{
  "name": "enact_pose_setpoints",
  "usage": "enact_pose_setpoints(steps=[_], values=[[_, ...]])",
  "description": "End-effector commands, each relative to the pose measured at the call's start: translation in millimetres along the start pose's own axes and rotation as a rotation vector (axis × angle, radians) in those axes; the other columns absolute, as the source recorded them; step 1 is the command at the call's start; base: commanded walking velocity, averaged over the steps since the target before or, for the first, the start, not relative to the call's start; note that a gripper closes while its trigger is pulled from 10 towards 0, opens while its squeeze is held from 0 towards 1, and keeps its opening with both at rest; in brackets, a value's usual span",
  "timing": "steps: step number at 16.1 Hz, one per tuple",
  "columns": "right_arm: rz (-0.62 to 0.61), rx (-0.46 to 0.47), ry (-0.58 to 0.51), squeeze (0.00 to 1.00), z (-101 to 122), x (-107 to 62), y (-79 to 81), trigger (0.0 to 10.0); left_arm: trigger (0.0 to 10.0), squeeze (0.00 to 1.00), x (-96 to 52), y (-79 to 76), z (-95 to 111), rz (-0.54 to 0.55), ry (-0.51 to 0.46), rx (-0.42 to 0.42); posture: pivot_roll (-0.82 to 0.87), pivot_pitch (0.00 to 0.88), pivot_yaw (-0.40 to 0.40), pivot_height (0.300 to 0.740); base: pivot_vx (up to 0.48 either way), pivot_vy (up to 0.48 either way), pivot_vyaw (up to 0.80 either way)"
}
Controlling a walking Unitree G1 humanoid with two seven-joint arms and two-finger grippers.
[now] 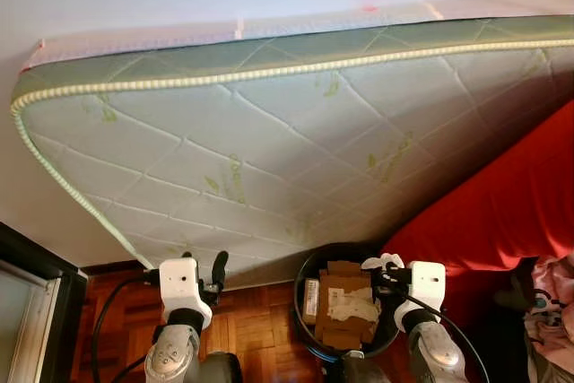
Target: Clean up the room
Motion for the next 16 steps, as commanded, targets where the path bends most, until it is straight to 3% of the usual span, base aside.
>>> enact_pose_setpoints(steps=[1, 9, 16], values=[[-0.010, -0.004, 0.050, 0.00, -11.3, -4.4, -2.7, 10.0, 10.0, 0.00, -4.7, 0.6, -5.9, 0.001, 0.028, 0.003, 0.05, 0.236, -0.030, 0.672, 0.000, 0.000, 0.00], [-0.021, -0.015, 0.121, 0.00, -26.4, -10.5, -5.8, 10.0, 10.0, 0.00, -13.2, 1.4, -5.7, 0.007, 0.034, 0.003, 0.06, 0.273, -0.032, 0.662, 0.000, 0.000, 0.00], [-0.020, -0.006, 0.209, 0.00, -32.7, -5.0, 2.1, 10.0, 10.0, 0.00, -21.9, 3.7, -6.7, 0.007, 0.056, 0.011, 0.08, 0.299, -0.026, 0.662, 0.000, 0.000, 0.00]])
Point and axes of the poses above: a point about 5 cm out from each wrist's last joint towards the gripper, its own x axis pointing out of the wrist towards the gripper, its own z axis along the axis of the wrist's last joint, y = z × x, the point moved 3 cm from there along x, pointing out of the wrist towards the gripper, and after that the axes turned 4 degrees about x, right-handed, at the moved point
